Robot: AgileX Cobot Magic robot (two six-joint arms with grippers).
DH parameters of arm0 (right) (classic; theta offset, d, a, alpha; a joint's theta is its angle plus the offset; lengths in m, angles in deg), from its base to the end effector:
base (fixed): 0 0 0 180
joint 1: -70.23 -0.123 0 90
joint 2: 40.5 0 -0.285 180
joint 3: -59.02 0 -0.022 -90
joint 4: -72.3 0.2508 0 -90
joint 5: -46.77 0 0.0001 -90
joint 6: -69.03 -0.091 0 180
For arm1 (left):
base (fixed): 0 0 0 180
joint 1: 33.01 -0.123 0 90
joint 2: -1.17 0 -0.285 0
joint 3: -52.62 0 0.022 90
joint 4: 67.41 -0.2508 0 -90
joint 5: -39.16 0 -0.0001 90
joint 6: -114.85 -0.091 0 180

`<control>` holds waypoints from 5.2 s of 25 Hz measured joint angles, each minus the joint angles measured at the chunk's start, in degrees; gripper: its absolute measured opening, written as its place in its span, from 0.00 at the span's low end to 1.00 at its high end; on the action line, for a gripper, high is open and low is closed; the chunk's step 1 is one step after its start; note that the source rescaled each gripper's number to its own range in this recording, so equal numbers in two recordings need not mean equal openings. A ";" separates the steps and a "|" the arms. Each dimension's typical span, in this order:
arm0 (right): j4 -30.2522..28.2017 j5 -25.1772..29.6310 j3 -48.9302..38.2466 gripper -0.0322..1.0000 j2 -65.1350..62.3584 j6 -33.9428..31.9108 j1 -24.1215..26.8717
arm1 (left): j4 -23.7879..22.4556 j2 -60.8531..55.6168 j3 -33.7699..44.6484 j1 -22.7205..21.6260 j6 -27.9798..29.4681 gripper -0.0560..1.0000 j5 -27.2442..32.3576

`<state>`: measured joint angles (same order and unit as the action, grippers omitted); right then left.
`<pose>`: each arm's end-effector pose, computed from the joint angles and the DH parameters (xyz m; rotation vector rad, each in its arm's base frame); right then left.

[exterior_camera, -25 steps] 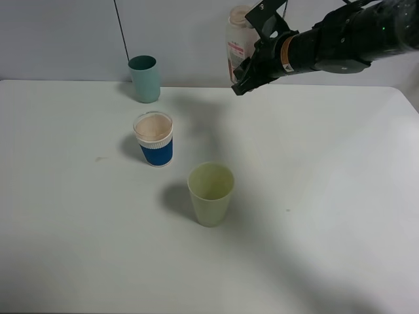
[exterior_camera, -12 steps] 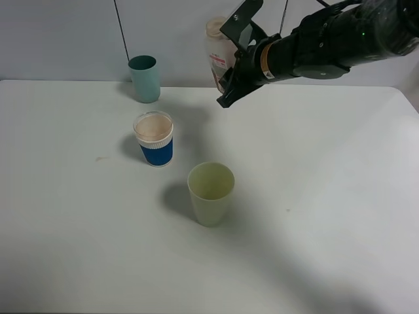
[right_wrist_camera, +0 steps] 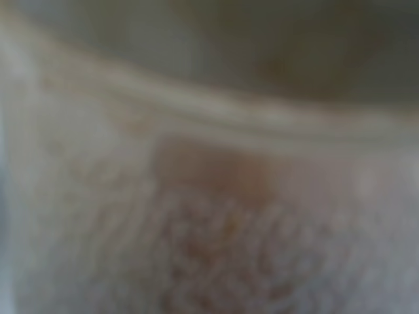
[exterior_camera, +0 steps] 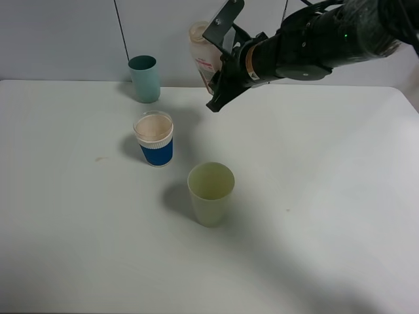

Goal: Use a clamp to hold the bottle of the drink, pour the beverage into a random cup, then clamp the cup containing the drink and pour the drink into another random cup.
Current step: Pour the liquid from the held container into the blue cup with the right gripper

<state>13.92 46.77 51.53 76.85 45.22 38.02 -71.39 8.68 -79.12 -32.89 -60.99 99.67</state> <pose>0.3588 0.2259 0.1989 -1.1992 1.8193 -0.0234 -0.0061 0.0055 0.2793 -0.0749 2.0263 0.0358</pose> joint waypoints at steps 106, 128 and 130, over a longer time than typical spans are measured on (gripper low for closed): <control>1.73 29.91 10.69 0.05 6.32 34.80 -15.04 | 0.00 0.00 0.00 0.00 -0.02 0.99 0.00; -3.50 34.72 10.76 0.05 6.60 34.91 -15.78 | 0.00 0.00 0.00 0.00 -0.02 0.99 0.00; -4.20 34.86 10.78 0.05 6.66 34.96 -15.89 | 0.00 0.00 0.00 0.00 -0.02 0.99 0.00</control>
<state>9.73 81.63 62.31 83.51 80.18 22.13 -71.39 8.68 -79.12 -32.89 -61.02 99.67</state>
